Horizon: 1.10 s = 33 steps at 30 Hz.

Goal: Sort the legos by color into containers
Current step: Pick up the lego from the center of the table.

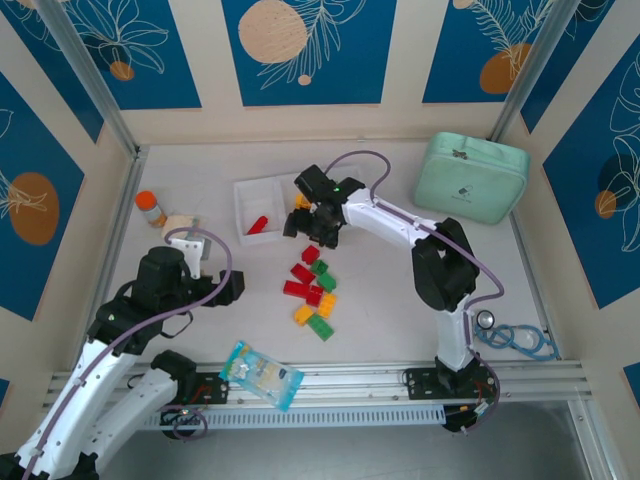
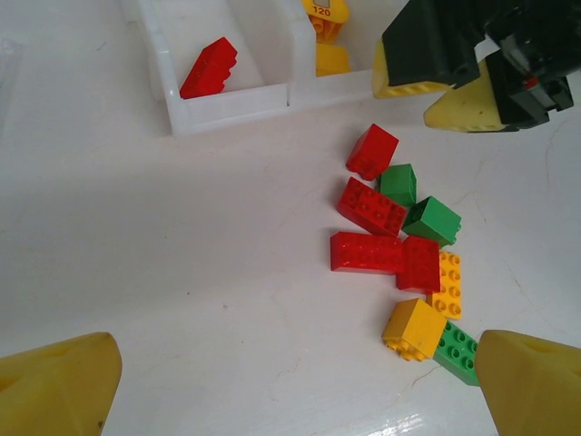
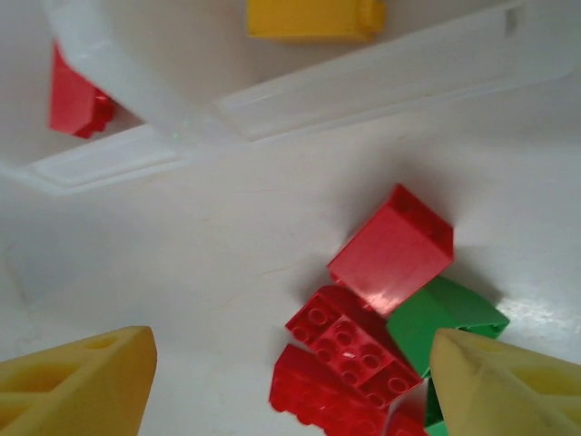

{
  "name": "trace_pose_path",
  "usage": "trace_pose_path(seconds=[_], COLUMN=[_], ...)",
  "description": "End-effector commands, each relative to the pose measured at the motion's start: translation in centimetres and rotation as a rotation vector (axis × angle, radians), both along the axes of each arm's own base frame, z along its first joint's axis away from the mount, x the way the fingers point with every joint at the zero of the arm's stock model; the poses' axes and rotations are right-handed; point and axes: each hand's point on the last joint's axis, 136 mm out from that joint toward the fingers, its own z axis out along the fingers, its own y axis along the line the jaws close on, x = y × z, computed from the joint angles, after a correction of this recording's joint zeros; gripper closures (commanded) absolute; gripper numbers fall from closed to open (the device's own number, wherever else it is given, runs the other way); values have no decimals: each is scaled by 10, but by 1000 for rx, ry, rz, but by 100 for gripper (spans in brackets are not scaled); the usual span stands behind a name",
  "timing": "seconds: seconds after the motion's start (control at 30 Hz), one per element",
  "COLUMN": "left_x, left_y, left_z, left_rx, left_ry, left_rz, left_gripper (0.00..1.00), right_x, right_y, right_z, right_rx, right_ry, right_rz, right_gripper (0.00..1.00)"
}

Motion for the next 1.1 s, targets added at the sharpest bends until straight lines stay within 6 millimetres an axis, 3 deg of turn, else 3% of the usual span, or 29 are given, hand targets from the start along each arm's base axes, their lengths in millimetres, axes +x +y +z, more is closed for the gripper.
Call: trace_pose_path(seconds=[0.0,0.3,0.53,0.83,1.07], left_x=[1,1,0,0,1], left_y=[-1,-4,-7,-5,-4], left_z=[2,2,1,3,3], left_rx=[-3,-12,-22,-22,-23], left_ry=[-20,-17,-12,-21,-21], left_rz=[-21,-32,-45,-35,-31], left_gripper=[1,1,1,1,1], right_x=[1,6,4,-8,-12], right_y=[-7,-10,-21,-2,-3], right_z=[-16,-43,-54,-66,-74], right_rx=[-83,-181,-265,-202,-216], right_ry=[1,36,69,109,131], right_rz=[-6,13,23,110,136], right_gripper=[24,44,38,30,29])
